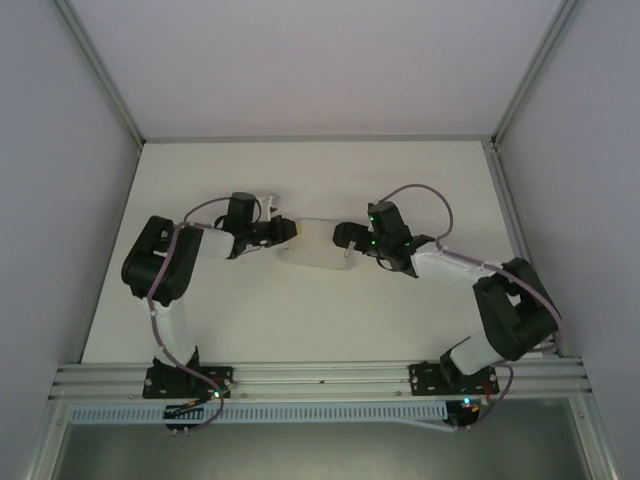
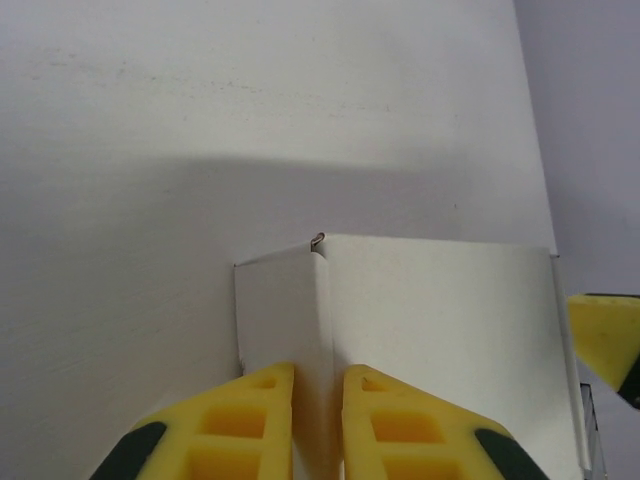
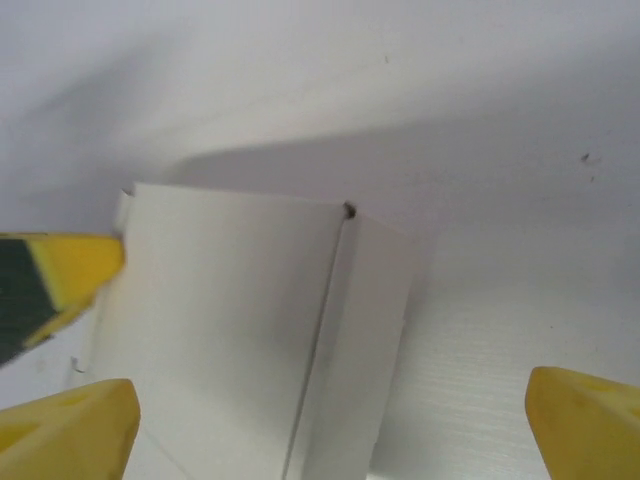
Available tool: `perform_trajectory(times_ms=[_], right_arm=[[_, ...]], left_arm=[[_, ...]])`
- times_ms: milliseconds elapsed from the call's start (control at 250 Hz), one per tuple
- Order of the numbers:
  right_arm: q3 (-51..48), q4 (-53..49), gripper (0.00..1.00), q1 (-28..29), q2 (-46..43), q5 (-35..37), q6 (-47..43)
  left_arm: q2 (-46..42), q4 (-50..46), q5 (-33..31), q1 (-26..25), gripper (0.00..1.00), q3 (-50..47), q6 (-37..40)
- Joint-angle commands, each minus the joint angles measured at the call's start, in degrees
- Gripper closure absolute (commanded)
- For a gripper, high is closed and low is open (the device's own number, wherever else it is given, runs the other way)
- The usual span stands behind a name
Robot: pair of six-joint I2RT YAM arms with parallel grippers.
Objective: Assemble paper box
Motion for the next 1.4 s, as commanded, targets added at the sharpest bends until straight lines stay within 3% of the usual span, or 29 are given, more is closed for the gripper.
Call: perform_trajectory(times_ms=[0, 148, 351, 535, 687, 771, 894, 922, 1018, 1126, 1310, 1397], right_arm=[[-2.86, 1.47, 0.00, -0.98, -2.11, -2.20, 3.69], [-3.87, 8.79, 0.00, -1.76, 0.69, -9.40, 8.15], [1.22, 10.51, 0.01, -2.30, 9.18, -15.72, 8.78], [3.23, 15.72, 0.20, -2.72, 13.58, -20.59, 10.47], [1.36, 19.39, 0.53, -3.79, 12.09, -21.23, 12.68], [0.74, 18.61, 0.57, -4.39, 10.29, -21.77, 12.64], [0.13, 15.23, 0.59, -5.51, 7.56, -21.16, 12.50], [0.10, 14.19, 0.59, -5.83, 7.04, -21.07, 12.76], [-0.23, 11.15, 0.59, -7.33, 5.36, -21.65, 14.34], [0.82, 6.03, 0.58, -9.68, 4.40, -25.71, 17.91], [5.70, -9.73, 0.58, -14.06, 4.69, -32.48, 19.82], [7.85, -14.55, 0.59, -16.31, 6.06, -39.87, 20.87]], left_arm=[[3.69, 2.90, 4.19, 2.35, 0.88, -5.76, -6.26], [4.10, 4.47, 4.68, 2.91, 0.88, -6.13, -6.49], [4.17, 5.23, 4.44, 2.96, 0.88, -6.48, -6.68], [3.60, 5.59, 4.33, 2.90, 0.85, -6.66, -6.13], [1.66, 4.39, 3.55, 2.92, 0.76, -5.85, -4.34], [-1.08, 4.09, 3.20, 2.84, 0.63, -5.30, -3.05], [-6.74, 4.96, 2.06, 1.83, 0.17, -5.24, 0.81], [-8.17, 4.90, 1.65, 1.42, 0.01, -5.30, 2.03], [-13.66, 2.92, -0.08, -0.33, 0.00, -5.12, 7.45], [-21.13, -5.02, -7.18, -4.60, 0.00, -3.99, 19.47], [-30.76, -18.37, -36.39, -20.44, 0.00, -2.06, 45.26], [-32.09, -21.47, -38.92, -24.06, 0.00, -1.35, 50.80]])
